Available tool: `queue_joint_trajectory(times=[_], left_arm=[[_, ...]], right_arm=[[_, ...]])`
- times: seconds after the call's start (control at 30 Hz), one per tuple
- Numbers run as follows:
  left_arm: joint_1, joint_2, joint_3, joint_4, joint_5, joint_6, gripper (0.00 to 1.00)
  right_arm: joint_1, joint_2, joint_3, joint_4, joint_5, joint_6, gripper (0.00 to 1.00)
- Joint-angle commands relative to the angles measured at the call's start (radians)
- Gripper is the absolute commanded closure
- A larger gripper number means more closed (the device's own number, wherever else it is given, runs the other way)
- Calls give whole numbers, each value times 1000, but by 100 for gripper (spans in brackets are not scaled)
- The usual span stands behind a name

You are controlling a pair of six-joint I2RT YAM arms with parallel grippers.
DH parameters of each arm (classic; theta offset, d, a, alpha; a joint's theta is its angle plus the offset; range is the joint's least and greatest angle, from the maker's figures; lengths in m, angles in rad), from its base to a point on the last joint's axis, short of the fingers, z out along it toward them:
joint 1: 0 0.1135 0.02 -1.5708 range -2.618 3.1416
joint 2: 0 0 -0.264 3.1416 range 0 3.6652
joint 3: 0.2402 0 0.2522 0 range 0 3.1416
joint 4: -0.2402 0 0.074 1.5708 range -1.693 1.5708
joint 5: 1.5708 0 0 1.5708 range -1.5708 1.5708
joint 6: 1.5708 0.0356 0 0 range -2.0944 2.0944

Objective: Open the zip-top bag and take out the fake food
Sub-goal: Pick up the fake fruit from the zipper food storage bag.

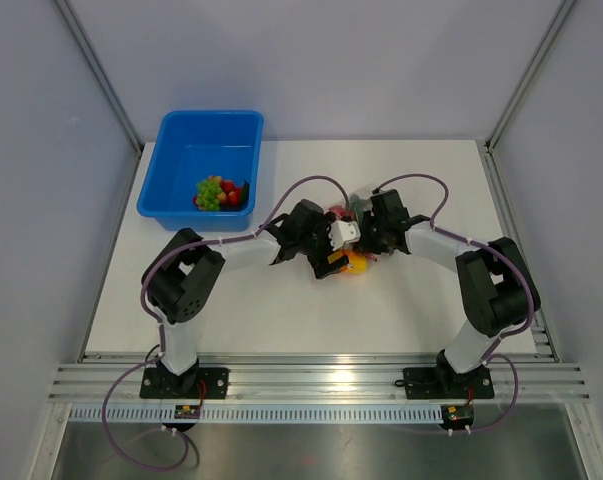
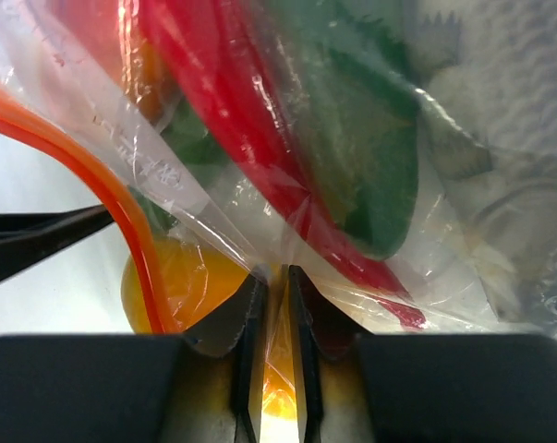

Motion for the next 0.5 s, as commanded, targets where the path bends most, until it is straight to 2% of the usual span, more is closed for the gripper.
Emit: queue_joint_trajectory(times=[0.0,0.13,0.47], left_arm=[[-18,17,22,32,27,29,1],[-21,29,37,32,39,18,3],[-31,46,54,-32,105,44,17]], right_arm=[[12,18,18,-44,-34,-19,80],[12,17,18,-41,-38,-17,83],[21,31,28,-41,-42,-22,89]])
